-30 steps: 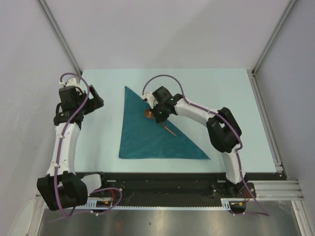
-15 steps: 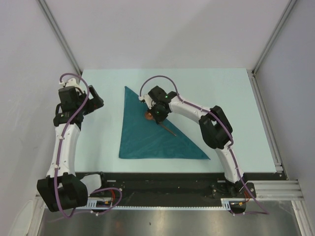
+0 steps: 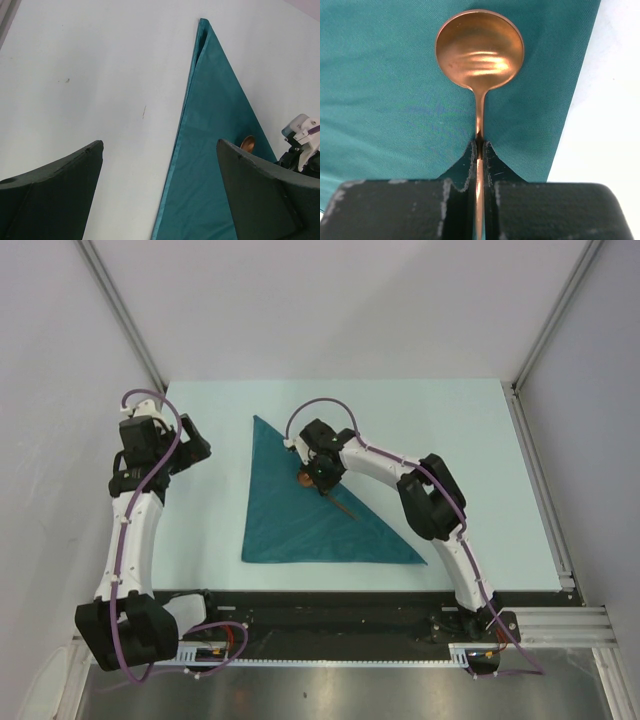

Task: Fold the napkin, place the utensils inside, and roll it up
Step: Place the utensil onto the napkin, then fold the napkin

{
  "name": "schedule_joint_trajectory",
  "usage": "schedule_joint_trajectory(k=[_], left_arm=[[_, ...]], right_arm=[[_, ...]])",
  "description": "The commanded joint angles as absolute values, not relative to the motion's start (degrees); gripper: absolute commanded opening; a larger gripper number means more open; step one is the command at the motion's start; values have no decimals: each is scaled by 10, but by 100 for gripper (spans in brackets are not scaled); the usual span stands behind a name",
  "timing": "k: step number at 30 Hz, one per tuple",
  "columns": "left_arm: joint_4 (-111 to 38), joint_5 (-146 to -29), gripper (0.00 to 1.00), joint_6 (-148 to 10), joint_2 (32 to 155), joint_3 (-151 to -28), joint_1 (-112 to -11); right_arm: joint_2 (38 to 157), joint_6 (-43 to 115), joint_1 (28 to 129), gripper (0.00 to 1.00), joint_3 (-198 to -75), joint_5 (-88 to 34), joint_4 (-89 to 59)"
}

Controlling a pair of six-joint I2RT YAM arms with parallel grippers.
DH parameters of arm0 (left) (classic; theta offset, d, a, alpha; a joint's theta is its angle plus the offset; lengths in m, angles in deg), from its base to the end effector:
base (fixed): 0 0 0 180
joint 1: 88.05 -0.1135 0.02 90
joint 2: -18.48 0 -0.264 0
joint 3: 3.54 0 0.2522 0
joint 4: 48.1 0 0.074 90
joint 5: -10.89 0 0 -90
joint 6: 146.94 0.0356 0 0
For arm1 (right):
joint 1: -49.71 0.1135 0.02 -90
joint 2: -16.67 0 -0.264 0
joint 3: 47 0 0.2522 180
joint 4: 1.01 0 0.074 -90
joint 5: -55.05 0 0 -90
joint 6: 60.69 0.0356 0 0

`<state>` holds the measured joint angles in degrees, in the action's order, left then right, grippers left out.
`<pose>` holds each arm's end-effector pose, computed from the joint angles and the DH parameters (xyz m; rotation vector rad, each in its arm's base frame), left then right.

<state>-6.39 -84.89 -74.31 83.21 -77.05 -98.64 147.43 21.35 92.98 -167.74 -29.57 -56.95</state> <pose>0.2448 0.0421 0.3313 -0.4614 2.0973 -0.1772 0.3511 0.3351 0.1696 -1.2156 2.4717 0.3012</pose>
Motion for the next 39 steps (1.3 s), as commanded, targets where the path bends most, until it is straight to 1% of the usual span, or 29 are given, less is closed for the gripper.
schedule_joint_trajectory(k=[1,5,6,7,8,9,10,12,13,15,16,17,18,20,21,22,23,24,26,27,28,31,34,36,37,39], left_arm=[[-78,-854,100,-729,818,-770,-992],[-77,-854,100,-729,818,-770,-992],[-77,-854,100,-729,819,-770,-991],[-79,-855,100,-729,819,-770,-992],[-78,-856,100,-729,820,-771,-992],[-78,-856,100,-729,820,-770,-992],[-78,-857,100,-731,821,-769,-992],[-78,-856,100,-730,823,-769,-992],[-78,-860,100,-730,823,-770,-992],[-78,-862,100,-731,824,-769,-992],[-79,-865,100,-731,823,-769,-991],[-79,-865,100,-732,825,-768,-992],[-80,-869,100,-733,825,-768,-991],[-81,-875,100,-733,827,-767,-991],[-80,-876,100,-735,829,-767,-991],[-81,-880,100,-736,830,-766,-991],[-82,-880,100,-737,833,-766,-992],[-82,-887,100,-737,833,-765,-992],[-84,-891,100,-740,837,-765,-991],[-84,-894,100,-741,839,-765,-991],[-85,-899,100,-743,839,-764,-992],[-88,-906,100,-744,840,-763,-992],[-88,-910,100,-745,842,-761,-992],[-89,-911,100,-745,844,-762,-992],[-88,-911,100,-745,844,-762,-992],[-88,-910,100,-745,844,-762,-991]], right_arm=[[1481,225,928,0,-1705,-302,-572],[1480,231,929,0,-1707,-299,-571],[1478,234,928,4,-1706,-298,-570],[1471,235,928,17,-1705,-287,-569],[1465,237,929,26,-1705,-280,-566],[1458,238,930,31,-1704,-273,-565],[1439,242,930,46,-1705,-263,-564],[1413,247,935,53,-1698,-258,-569],[1375,258,936,57,-1689,-252,-570],[1330,275,935,61,-1638,-252,-567],[1305,303,933,69,-1614,-267,-564],[1257,320,930,71,-1589,-278,-559],[1235,341,917,73,-1528,-289,-558],[1171,413,900,73,-1460,-312,-559],[1150,443,890,73,-1391,-322,-558],[1126,467,871,73,-1349,-345,-559],[1105,512,857,72,-1313,-345,-559],[1058,531,844,72,-1242,-342,-559],[1013,565,808,71,-1185,-339,-560],[969,586,799,70,-1158,-340,-563],[950,595,789,68,-1119,-342,-566],[896,604,756,62,-1079,-346,-587],[867,609,727,58,-1053,-336,-601],[866,618,712,56,-1048,-341,-613],[871,616,705,51,-1045,-335,-614],[875,617,704,48,-1043,-328,-618]])
